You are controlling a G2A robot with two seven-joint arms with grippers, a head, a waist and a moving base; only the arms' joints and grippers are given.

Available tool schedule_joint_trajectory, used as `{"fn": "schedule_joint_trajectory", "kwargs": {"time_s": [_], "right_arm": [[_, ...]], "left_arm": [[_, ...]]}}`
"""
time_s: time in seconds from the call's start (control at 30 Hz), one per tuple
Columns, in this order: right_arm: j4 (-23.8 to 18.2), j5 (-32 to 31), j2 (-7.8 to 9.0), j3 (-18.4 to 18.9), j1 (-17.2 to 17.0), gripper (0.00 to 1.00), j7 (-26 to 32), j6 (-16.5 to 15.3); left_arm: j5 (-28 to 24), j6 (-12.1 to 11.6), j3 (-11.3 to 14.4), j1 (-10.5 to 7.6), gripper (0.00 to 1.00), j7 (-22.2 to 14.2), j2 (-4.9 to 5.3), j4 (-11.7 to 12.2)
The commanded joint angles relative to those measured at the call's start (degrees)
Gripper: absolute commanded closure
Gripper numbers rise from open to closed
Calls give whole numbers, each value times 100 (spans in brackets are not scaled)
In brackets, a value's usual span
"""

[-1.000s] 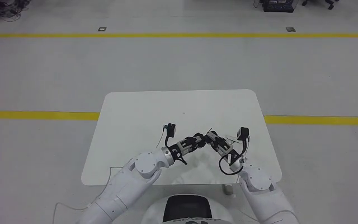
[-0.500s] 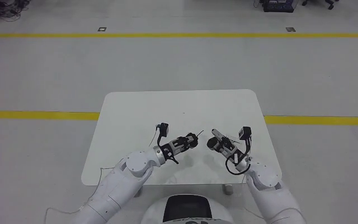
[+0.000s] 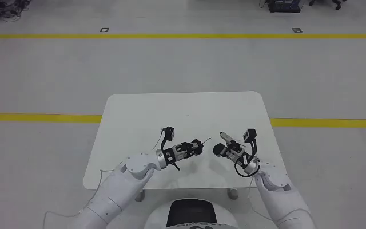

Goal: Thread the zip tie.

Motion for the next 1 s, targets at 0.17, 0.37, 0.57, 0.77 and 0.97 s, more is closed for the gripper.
{"fn": "schedule_joint_trajectory", "kwargs": {"time_s": [0.17, 0.37, 0.57, 0.77, 0.97], "right_arm": [[953, 356, 187, 324, 608, 0, 2284, 40], [1662, 464, 279, -16, 1201, 0, 3275, -108], [1864, 607, 367, -348, 1441, 0, 3275, -147], [1840, 906, 347, -498, 1395, 0, 3275, 17], [1926, 1489, 496, -1210, 1625, 0, 3275, 79]], "left_arm": [[-651, 176, -226, -118, 100, -1352, 106, 280], [-849, 266, -277, -152, 100, -1840, 161, 425], [-888, 201, -214, -213, 100, -1735, 145, 423], [-942, 325, -172, -219, 100, -1732, 145, 504], [-1473, 447, -21, -413, 100, -2683, 122, 960]]}}
